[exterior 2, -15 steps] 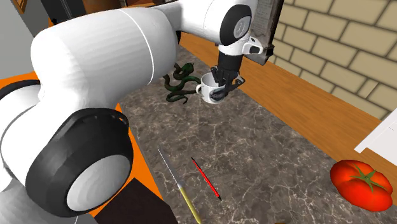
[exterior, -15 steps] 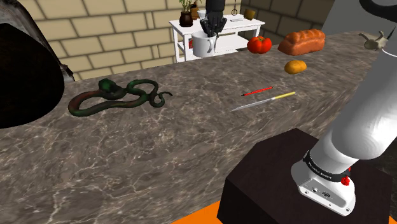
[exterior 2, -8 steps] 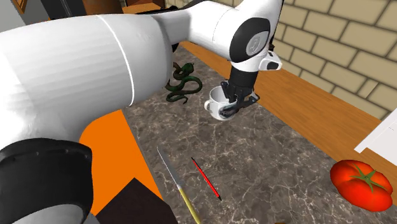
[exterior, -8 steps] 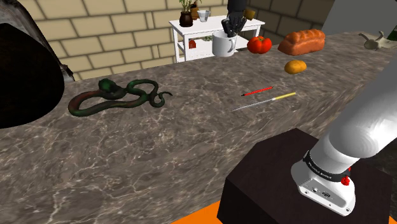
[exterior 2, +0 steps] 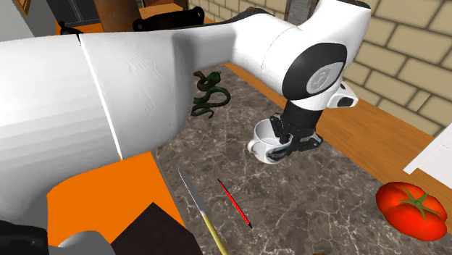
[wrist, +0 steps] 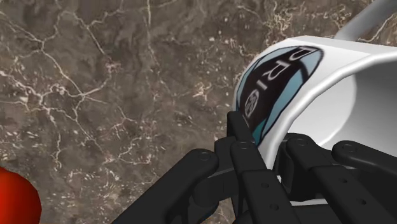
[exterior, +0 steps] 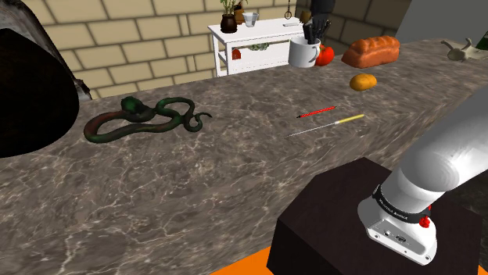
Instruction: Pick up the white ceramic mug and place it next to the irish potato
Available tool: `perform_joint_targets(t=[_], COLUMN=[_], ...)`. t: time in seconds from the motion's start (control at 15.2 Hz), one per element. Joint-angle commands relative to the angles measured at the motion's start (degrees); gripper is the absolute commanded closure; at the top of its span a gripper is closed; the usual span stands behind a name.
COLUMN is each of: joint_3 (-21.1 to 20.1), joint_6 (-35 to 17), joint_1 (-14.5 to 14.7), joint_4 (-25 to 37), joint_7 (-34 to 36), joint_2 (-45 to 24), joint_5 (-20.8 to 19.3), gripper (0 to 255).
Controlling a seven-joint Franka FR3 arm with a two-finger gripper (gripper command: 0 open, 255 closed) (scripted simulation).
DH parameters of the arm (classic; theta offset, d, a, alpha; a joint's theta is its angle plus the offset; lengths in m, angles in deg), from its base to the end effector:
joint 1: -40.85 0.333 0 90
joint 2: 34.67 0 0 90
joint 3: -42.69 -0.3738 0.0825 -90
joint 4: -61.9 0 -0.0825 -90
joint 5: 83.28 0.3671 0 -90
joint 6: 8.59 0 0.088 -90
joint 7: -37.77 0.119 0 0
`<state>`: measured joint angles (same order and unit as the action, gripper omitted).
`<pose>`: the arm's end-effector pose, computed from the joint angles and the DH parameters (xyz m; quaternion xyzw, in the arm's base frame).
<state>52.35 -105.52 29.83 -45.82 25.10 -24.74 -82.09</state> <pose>0.4460 -0.1738 0.6259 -0.9972 0.0698 0.0013 0.0262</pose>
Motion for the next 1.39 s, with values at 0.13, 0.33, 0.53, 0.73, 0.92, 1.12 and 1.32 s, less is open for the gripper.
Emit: perform_joint_targets(t=[0.13, 0.33, 0.53, 0.73, 0.92, 1.12, 1.32], joint_3=[3.17, 5.6, 8.13, 10.76, 13.48, 16.27, 19.15], joint_6=[0.71, 0.96, 1.23, 1.52, 1.82, 2.14, 2.5], joint_1=[-2.36, -4.08, -5.77, -7.43, -9.08, -10.72, -12.37], joint_4=[-1.2, -1.85, -1.91, -1.39, -0.29, 1.39, 3.68], joint_7=[-5.35, -9.29, -13.35, -17.54, -21.87, -26.37, -31.06], joint_2=[1.79, 2.64, 2.96, 2.72, 1.89, 0.45, -1.64], joint_5=[-1.03, -1.83, -2.57, -3.17, -3.56, -3.62, -3.27], gripper=[255, 255, 255, 255, 255, 255, 255])
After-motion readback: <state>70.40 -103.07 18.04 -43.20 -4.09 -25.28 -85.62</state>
